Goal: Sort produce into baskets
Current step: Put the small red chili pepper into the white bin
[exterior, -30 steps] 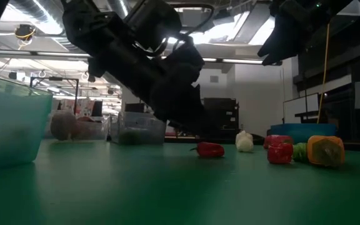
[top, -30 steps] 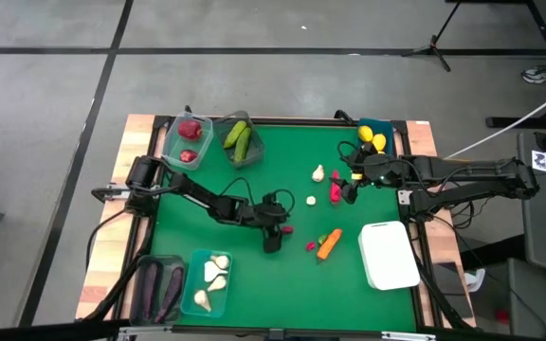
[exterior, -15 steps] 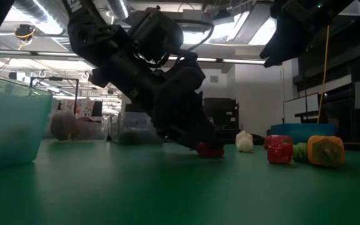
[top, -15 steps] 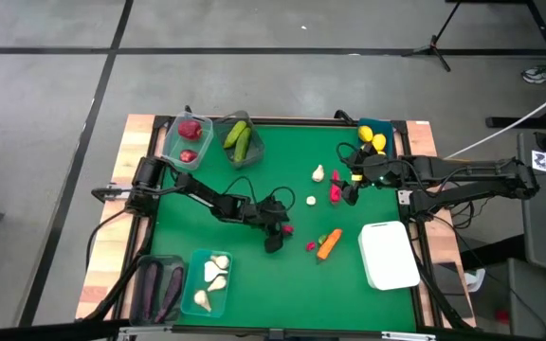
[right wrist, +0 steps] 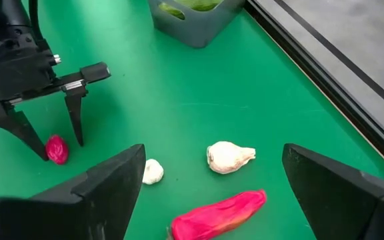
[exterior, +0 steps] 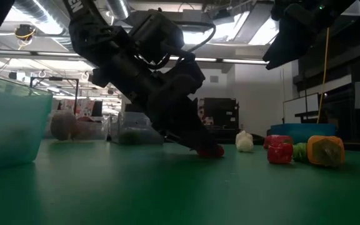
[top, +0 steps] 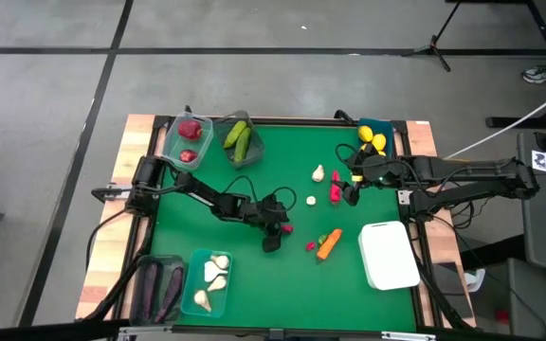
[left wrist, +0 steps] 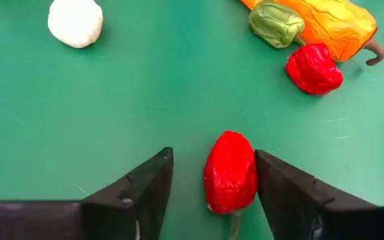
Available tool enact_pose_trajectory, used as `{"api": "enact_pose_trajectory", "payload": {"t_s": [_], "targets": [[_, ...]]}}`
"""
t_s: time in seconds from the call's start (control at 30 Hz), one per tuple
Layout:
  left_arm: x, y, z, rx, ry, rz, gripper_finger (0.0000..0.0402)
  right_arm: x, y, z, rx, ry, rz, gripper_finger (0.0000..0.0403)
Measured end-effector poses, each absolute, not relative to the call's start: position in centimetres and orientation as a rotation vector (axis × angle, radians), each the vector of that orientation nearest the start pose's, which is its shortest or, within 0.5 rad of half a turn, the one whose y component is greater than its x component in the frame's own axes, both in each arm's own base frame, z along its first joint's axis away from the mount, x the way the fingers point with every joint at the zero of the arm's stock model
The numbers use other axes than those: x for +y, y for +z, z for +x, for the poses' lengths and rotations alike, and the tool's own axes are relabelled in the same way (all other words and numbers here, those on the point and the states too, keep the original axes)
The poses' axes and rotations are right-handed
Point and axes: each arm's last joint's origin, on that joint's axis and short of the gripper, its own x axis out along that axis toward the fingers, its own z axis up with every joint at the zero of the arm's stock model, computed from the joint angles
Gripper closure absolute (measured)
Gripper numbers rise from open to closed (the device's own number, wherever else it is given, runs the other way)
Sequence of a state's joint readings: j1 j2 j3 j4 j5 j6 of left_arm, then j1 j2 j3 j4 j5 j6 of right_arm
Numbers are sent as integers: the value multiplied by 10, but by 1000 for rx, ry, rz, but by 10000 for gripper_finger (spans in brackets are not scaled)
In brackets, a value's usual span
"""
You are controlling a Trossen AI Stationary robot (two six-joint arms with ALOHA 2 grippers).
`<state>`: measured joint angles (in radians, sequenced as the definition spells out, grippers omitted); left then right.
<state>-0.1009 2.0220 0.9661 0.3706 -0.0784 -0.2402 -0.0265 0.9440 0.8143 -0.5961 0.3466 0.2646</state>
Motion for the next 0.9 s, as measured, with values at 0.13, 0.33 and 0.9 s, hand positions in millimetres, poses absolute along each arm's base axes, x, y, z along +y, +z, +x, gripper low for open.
{"api": "enact_pose_trajectory", "payload": {"t_s": [0.13, 0.33, 0.9], "targets": [[-36, 96, 381, 681, 69, -186, 225, -15, 282, 187, 667, -449, 135, 52], [-35, 100, 380, 687, 75, -186, 261, -15, 282, 187, 664, -454, 150, 52], [-23, 123, 377, 651, 91, -159, 321, -15, 282, 186, 668, -455, 150, 52]]}}
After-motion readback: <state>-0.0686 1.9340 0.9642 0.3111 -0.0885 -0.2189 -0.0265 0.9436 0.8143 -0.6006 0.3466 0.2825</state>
